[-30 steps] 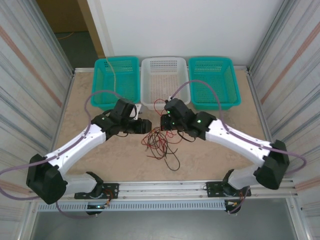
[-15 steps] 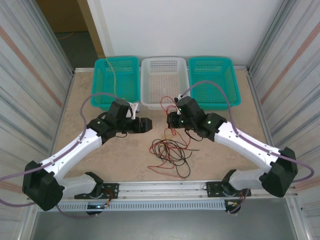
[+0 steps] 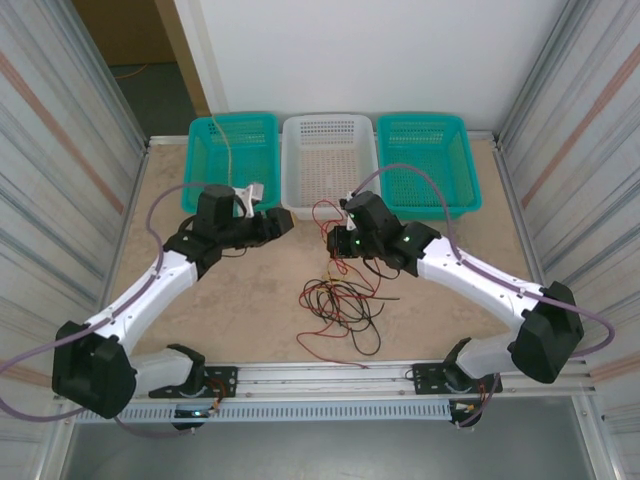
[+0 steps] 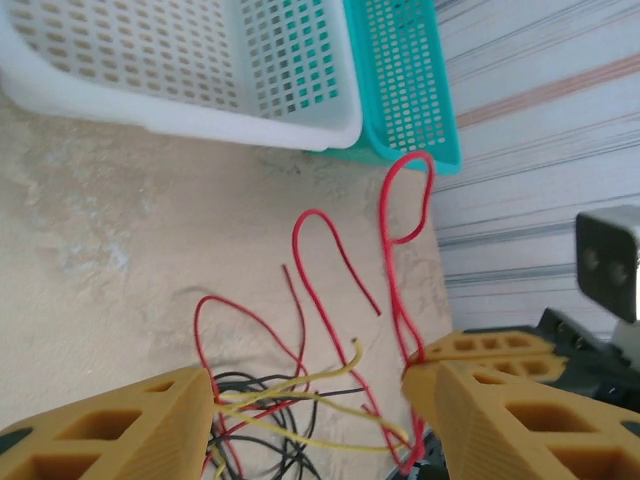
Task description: Untangle the cables
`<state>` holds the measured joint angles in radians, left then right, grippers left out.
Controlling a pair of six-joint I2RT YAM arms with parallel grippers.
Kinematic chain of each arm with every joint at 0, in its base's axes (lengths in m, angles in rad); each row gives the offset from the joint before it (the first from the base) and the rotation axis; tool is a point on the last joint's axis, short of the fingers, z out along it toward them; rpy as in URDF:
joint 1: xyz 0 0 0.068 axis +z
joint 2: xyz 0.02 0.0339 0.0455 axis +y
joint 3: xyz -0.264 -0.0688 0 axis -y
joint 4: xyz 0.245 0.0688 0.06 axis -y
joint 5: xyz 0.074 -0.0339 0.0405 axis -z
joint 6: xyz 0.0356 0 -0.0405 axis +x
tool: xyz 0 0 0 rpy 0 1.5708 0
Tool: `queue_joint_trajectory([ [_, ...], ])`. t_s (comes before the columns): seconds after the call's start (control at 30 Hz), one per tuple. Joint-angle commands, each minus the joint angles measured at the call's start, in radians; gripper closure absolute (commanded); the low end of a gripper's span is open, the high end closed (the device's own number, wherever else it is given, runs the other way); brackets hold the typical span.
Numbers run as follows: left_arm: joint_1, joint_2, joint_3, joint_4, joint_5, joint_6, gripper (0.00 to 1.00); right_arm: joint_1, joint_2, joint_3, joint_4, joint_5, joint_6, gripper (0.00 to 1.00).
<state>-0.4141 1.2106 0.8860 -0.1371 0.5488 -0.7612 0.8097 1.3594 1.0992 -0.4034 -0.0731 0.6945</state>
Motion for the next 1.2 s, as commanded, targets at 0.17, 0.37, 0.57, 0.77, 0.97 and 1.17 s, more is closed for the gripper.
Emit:
queue_joint_trajectory([
  [0.17,-0.006,0.142,0.095,0.128,0.137,-0.032,0.44,0.051,0.043,0.092,-0.013,-0.003,-0.061,0.96],
  [0.37,-0.002,0.187,0.123,0.148,0.123,-0.038,0.69,0.069,0.057,0.112,-0.023,0.000,-0.076,0.96],
  [0.57,0.000,0.248,0.205,0.141,0.148,0.001,1.00,0.071,0.049,0.113,-0.043,0.030,-0.082,0.92],
  [0.77,0.036,0.227,0.259,0.164,0.218,0.086,1.00,-0.057,-0.107,0.073,-0.155,0.193,0.004,0.27],
  [0.97,0.094,0.187,0.235,0.468,0.484,-0.017,1.00,-0.312,-0.353,-0.072,-0.010,-0.128,0.082,0.16],
  [1.17,0.093,0.176,0.214,0.658,0.576,-0.114,1.00,-0.363,-0.338,-0.046,0.058,-0.346,0.101,0.28],
])
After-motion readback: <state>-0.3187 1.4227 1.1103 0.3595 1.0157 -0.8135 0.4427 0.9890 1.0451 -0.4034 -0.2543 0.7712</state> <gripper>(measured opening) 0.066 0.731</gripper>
